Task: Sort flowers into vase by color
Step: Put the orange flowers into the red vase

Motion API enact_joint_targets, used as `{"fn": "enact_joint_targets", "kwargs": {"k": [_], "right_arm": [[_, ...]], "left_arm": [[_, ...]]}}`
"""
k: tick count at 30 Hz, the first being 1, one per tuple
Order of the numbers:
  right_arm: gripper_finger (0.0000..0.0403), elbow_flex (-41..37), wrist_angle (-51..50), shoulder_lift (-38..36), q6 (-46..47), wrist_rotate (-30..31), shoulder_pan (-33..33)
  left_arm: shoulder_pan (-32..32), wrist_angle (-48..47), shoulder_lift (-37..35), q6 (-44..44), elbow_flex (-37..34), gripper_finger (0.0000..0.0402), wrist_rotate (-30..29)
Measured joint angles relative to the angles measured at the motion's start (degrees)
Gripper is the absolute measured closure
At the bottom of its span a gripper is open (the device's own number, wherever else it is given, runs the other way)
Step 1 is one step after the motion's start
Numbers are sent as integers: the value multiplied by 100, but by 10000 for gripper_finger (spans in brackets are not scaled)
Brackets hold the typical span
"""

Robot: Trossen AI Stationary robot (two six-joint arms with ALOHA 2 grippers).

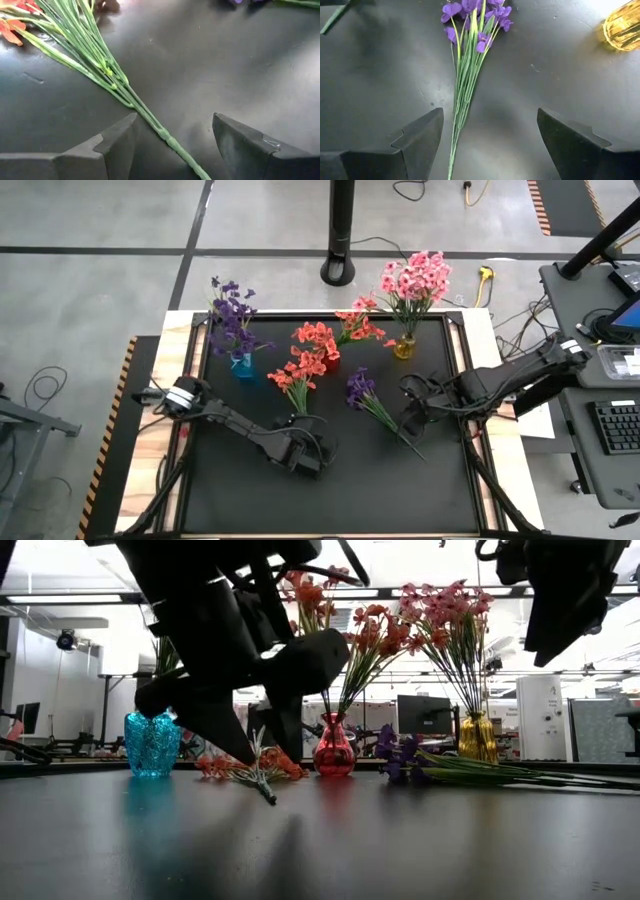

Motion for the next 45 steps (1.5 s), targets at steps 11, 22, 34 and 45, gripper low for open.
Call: {"fn": "enact_joint_targets", "kwargs": {"k": [11, 22, 34, 45], "right_arm": [[87, 0, 42, 16, 0, 42, 0], [87, -2, 142, 112, -2, 183, -2], [87, 0, 172, 153, -2, 194, -2], [87, -2, 209, 153, -12, 195, -2]], "left_arm": [[157, 0, 338, 7, 0, 176, 22], [170, 65, 512, 3, 24, 212, 31], [105, 48, 488, 9, 11, 323, 116], [-61, -306, 368, 26, 36, 396, 392]]}}
